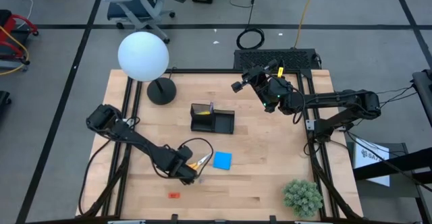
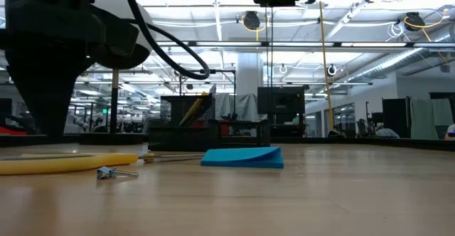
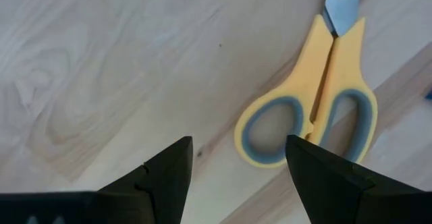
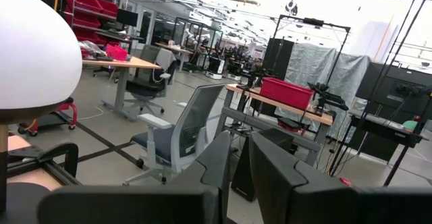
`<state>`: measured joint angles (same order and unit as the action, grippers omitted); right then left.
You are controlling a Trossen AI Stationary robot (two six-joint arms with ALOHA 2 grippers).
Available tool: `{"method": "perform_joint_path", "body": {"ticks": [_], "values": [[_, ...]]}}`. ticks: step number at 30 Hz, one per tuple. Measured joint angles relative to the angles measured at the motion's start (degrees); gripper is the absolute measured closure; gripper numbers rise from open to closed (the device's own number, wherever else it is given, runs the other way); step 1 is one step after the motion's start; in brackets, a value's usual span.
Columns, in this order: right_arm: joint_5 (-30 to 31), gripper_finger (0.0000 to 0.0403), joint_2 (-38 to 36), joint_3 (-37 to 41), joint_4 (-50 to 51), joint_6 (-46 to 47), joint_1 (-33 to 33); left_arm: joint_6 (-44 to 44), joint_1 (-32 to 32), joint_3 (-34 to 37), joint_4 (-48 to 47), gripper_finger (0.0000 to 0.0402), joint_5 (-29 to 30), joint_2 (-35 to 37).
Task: Pick and place office supplies into organizer
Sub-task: Put the yellow scissors into the black mesh desk organizer
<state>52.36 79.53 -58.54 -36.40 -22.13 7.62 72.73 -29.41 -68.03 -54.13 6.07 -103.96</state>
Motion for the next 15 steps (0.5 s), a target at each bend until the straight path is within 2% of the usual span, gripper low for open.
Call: {"method": "perform_joint_path", "body": {"ticks": [15], "values": [[0.01,0.0355,0.0,0.01,0.02,0.0,0.0,-3.78,1.75,0.43,1.24,0.0158,-0.33,0.04]]}}
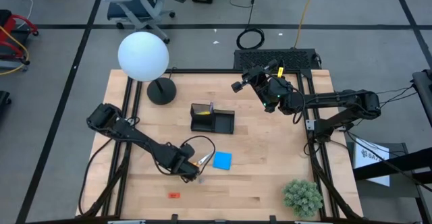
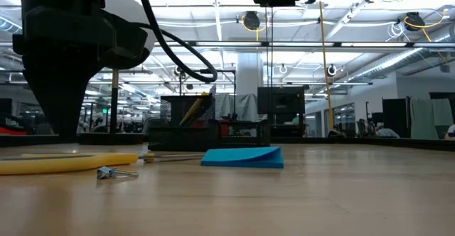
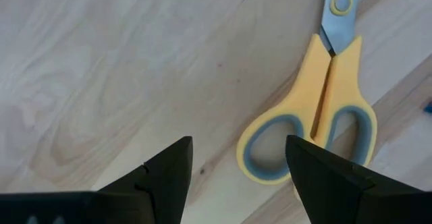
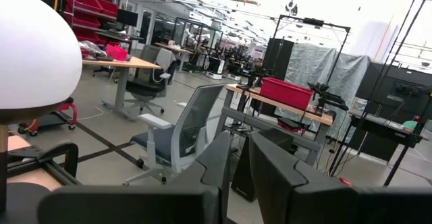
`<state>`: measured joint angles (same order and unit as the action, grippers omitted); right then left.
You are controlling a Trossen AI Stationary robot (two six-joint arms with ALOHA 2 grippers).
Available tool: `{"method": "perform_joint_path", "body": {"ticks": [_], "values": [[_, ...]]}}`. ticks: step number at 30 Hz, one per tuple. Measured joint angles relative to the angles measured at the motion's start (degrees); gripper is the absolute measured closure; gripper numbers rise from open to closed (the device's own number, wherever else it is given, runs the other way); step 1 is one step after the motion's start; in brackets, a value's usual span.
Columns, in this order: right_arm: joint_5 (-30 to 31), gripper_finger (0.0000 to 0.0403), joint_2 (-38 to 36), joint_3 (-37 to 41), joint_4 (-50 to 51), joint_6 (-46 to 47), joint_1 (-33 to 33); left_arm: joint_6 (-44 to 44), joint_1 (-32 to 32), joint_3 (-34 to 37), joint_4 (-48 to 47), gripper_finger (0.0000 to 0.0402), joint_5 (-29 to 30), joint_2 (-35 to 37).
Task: Pick and place office supplies into organizer
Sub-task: Put the yellow scissors into the black mesh desk organizer
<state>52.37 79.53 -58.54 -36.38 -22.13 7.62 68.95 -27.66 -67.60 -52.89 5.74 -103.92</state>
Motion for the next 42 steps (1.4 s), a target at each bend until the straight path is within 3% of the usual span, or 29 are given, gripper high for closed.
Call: {"method": "perform_joint_path", "body": {"ticks": [13,27,31,42], "values": [[-0.01,0.0355,0.0,-0.01,0.0,0.0,0.0,0.37,0.43,9.52,11.22,0.0158,-5.42,0.5],[0.0,0.0355,0.0,-0.01,-0.02,0.0,0.0,0.75,2.64,9.71,11.45,0.0165,-7.73,0.28],[0.0,0.0355,0.0,-0.01,-0.02,0.0,0.0,0.74,2.62,9.18,10.82,0.0209,-7.65,0.2],[0.01,0.0355,0.0,0.0,-0.02,0.0,0.01,0.33,2.62,8.88,11.22,0.0383,-7.44,0.11]]}}
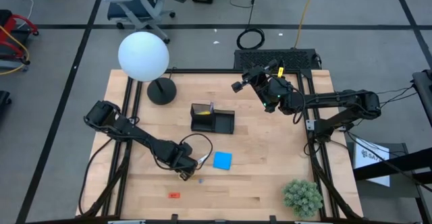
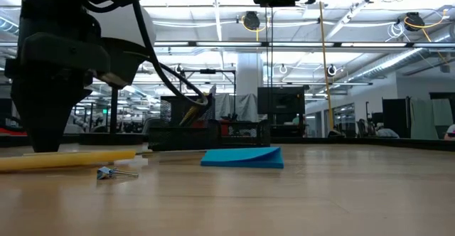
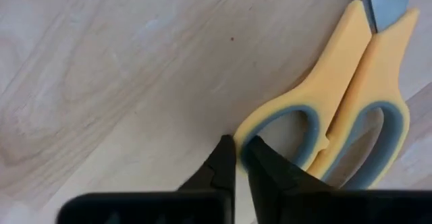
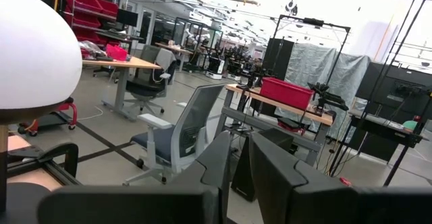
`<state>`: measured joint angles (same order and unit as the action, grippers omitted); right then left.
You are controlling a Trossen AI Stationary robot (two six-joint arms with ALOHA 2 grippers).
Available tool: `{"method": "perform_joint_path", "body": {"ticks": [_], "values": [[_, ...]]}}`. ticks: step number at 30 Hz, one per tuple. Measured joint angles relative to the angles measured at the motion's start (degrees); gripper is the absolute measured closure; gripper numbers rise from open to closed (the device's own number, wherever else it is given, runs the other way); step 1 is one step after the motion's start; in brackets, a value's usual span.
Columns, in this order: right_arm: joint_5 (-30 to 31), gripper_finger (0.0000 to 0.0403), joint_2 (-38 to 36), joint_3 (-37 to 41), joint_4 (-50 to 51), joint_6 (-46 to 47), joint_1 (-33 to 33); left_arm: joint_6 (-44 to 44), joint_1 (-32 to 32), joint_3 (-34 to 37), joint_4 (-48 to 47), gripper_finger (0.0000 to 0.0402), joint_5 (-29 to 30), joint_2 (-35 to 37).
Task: Pick and place office supplies into organizer
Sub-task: Put the yellow scissors into the black mesh desk organizer
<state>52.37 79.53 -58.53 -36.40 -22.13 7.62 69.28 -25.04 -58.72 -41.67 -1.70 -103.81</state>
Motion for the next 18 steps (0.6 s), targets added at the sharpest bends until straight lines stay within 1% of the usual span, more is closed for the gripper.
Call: {"method": "perform_joint_path", "body": {"ticks": [2,6,8,11,18], "values": [[0.01,0.0355,0.0,-0.01,-0.01,0.0,-0.01,-0.06,0.0,0.0,0.0,0.0388,0.03,0.01],[-0.01,0.0355,0.0,-0.01,-0.01,0.0,-0.01,-0.43,0.0,0.0,-0.01,0.0373,0.08,0.02],[0.01,0.0355,0.0,-0.01,-0.01,0.0,0.01,-0.51,-0.17,0.04,0.0,0.0374,0.5,0.56],[0.01,0.0355,0.0,-0.01,0.0,0.0,0.0,-1.05,-0.38,0.11,-0.04,0.0389,2.11,1.66],[0.0,0.0355,0.0,0.0,-0.01,0.0,0.01,-1.76,-1.75,0.26,0.36,0.0387,8.67,5.89]]}}
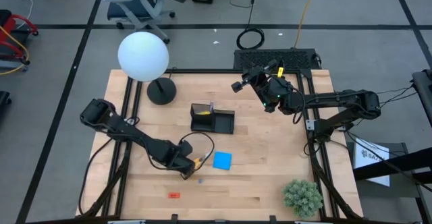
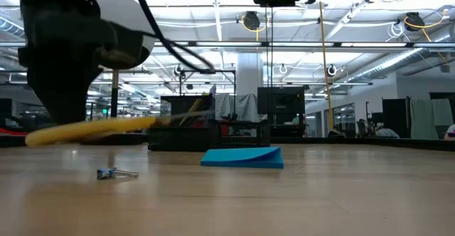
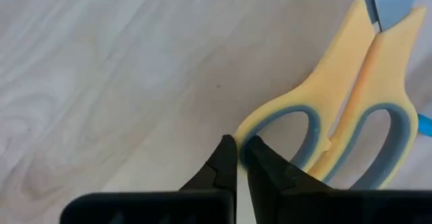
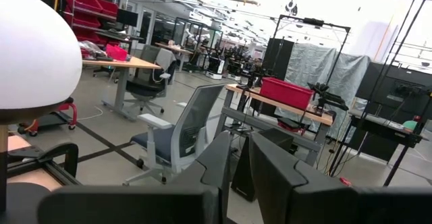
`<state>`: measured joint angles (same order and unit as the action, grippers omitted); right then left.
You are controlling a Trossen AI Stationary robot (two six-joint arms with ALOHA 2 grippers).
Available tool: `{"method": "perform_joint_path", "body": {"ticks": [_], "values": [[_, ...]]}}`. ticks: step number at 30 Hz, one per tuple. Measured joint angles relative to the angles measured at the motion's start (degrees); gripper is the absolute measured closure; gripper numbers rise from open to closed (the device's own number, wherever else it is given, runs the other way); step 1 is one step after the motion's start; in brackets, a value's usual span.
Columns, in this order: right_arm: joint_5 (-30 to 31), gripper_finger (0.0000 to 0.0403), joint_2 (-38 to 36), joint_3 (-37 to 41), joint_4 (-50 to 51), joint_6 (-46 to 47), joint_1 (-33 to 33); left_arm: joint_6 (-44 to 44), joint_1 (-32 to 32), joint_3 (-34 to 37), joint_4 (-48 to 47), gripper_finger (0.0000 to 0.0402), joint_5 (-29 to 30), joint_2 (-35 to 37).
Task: Pick and place office supplies into organizer
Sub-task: Put the yellow scissors into the black mesh desk organizer
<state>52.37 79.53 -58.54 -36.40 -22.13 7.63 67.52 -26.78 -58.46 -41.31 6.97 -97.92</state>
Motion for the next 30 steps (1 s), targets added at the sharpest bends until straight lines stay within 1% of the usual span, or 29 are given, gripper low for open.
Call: {"method": "perform_joint_path", "body": {"ticks": [8,12,16,24,30], "values": [[0.01,0.0355,0.0,-0.01,0.0,0.0,-0.01,-2.09,-1.85,-0.11,-0.44,0.039,4.59,3.15],[0.0,0.0355,0.0,-0.01,0.01,0.0,-0.01,-4.34,-2.17,-0.13,-0.99,0.0389,6.15,4.9],[0.0,0.0355,0.0,0.0,0.01,0.0,0.0,-6.9,-2.37,-0.13,-0.95,0.0391,9.11,7.08],[0.0,0.0355,0.0,-0.01,0.02,0.0,-0.01,-11.7,-2.54,-0.15,-1.45,0.0392,16.27,13.66],[-0.01,0.0355,0.01,-0.01,0.02,0.0,-0.01,-15.21,-3.01,-0.22,-1.79,0.0401,21.86,19.33]]}}
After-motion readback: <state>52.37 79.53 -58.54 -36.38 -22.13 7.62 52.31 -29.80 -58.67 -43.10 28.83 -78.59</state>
